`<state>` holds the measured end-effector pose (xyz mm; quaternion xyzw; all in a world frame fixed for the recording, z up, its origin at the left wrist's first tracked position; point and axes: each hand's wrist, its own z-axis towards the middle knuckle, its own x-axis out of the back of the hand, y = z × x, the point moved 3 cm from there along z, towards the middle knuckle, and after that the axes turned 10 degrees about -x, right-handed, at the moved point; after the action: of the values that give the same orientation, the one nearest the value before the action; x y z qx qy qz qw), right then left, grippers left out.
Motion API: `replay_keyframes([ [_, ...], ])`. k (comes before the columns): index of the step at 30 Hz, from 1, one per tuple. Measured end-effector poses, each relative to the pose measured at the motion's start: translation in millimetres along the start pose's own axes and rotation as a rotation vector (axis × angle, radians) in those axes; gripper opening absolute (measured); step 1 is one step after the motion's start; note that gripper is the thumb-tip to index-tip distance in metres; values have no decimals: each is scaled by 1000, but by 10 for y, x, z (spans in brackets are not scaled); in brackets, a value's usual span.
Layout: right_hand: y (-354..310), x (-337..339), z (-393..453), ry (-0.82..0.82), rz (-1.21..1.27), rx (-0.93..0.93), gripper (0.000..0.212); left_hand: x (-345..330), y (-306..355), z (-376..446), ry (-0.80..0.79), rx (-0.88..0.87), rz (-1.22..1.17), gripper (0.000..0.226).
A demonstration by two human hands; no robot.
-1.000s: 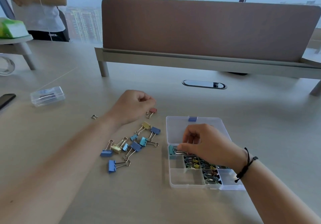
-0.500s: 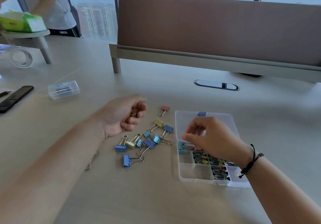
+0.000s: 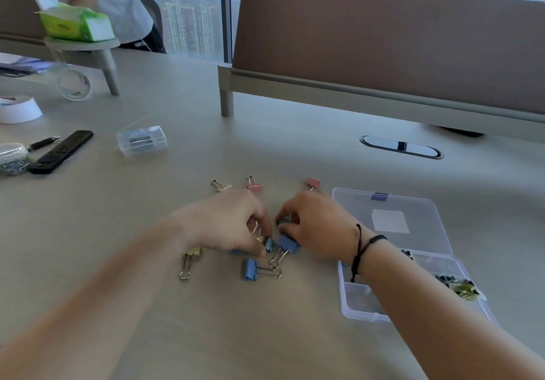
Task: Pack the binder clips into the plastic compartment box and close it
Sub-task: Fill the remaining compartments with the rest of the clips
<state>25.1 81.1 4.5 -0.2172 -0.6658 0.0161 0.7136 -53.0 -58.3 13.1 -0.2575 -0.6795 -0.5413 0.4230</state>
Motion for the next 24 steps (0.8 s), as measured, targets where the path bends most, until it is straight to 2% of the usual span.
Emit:
replay_keyframes([
  [7,-56,-7,-24,7,4,-1,19,-21,31,-6,88,5,51,17],
  [9,-46,52,-51,34,118,-37,15,11,38,-25,133,0,11,18],
  [12,41,209,-142,107,422,-128,10,81,59,-49,183,-7,-17,18],
  [15,187,385,-330,135,699,-197,15,110,149,-32,195,-17,-30,16],
  [19,416,510,-625,96,791,-237,20,98,274,32,127,39,171,22],
  [24,660,634,-932,114,813,-255,20,127,347,61,-88,170,354,27],
])
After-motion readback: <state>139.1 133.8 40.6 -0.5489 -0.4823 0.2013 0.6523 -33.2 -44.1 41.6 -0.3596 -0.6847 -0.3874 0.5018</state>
